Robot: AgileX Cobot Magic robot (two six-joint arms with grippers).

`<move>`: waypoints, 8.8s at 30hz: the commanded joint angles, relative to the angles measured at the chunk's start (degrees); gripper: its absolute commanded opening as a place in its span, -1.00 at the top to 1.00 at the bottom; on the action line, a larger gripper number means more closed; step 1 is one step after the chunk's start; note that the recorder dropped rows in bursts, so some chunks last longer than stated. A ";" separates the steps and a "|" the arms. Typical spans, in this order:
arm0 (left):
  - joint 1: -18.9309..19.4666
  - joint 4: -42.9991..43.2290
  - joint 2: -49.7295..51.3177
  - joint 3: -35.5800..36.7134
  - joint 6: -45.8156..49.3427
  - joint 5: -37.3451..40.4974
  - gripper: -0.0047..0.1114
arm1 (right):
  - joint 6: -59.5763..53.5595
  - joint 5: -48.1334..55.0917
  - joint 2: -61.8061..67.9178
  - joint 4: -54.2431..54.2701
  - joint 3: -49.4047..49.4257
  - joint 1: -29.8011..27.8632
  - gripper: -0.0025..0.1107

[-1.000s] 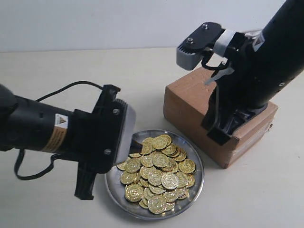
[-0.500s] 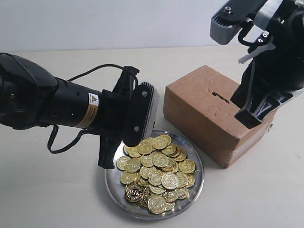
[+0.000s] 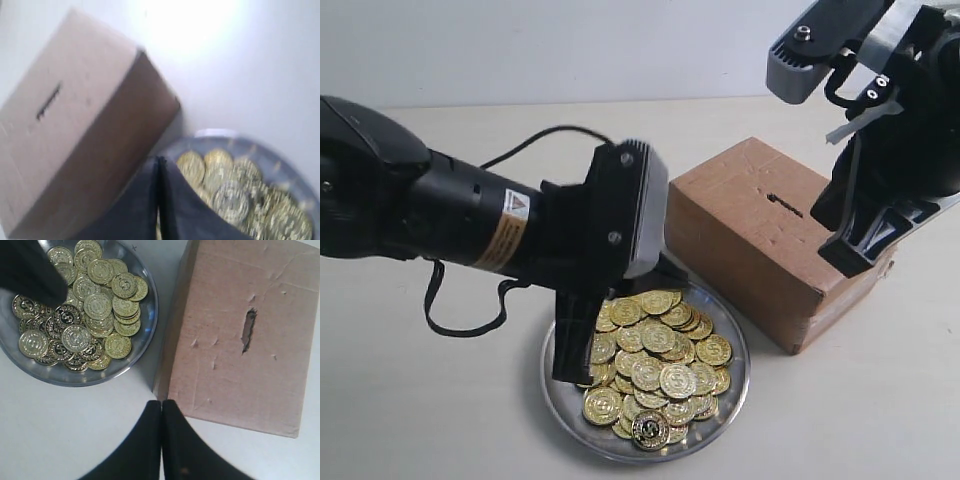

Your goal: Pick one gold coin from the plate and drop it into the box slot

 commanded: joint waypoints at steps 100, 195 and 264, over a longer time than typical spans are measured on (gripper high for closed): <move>-15.93 -55.49 -3.11 10.35 79.25 32.65 0.77 | -0.57 -1.74 -0.46 3.05 0.31 0.14 0.96; -10.95 -84.26 -29.36 14.51 67.49 33.31 0.92 | 0.35 -10.59 33.19 13.04 -0.41 9.88 0.01; -10.95 -84.26 -33.98 15.03 67.62 32.36 0.92 | 5.51 -12.86 38.81 11.79 -2.74 11.58 0.01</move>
